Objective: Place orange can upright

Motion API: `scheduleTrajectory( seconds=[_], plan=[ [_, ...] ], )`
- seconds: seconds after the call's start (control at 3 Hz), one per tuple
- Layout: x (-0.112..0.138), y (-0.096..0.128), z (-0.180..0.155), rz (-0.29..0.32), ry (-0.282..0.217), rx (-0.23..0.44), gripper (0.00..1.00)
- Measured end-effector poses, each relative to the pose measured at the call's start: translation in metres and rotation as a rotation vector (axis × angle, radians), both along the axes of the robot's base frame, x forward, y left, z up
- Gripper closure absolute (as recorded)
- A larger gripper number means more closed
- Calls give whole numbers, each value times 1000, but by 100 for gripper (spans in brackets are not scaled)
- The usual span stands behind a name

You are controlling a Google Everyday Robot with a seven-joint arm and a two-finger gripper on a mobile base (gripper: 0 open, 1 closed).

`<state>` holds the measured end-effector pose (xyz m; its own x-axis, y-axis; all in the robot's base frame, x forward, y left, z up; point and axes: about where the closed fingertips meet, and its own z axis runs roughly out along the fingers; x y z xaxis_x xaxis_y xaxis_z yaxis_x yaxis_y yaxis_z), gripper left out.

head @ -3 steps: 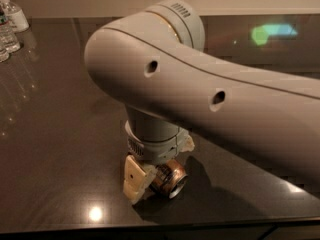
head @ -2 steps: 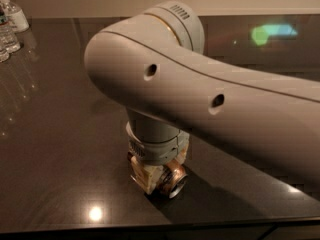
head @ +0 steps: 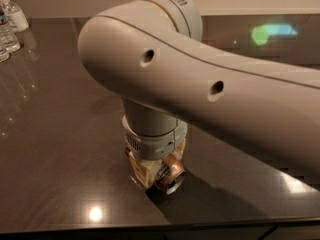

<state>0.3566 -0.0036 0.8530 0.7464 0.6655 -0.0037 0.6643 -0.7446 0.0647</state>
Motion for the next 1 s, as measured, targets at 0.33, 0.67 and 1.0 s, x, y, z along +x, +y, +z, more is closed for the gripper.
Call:
scheduleTrajectory(
  seconds=[0.33,0.67,1.0],
  plan=[
    [14,1,7,-93,56,15,100],
    [30,0,14,-244,128,48,100],
    [49,-1,28,-419,135,109,100]
  ],
)
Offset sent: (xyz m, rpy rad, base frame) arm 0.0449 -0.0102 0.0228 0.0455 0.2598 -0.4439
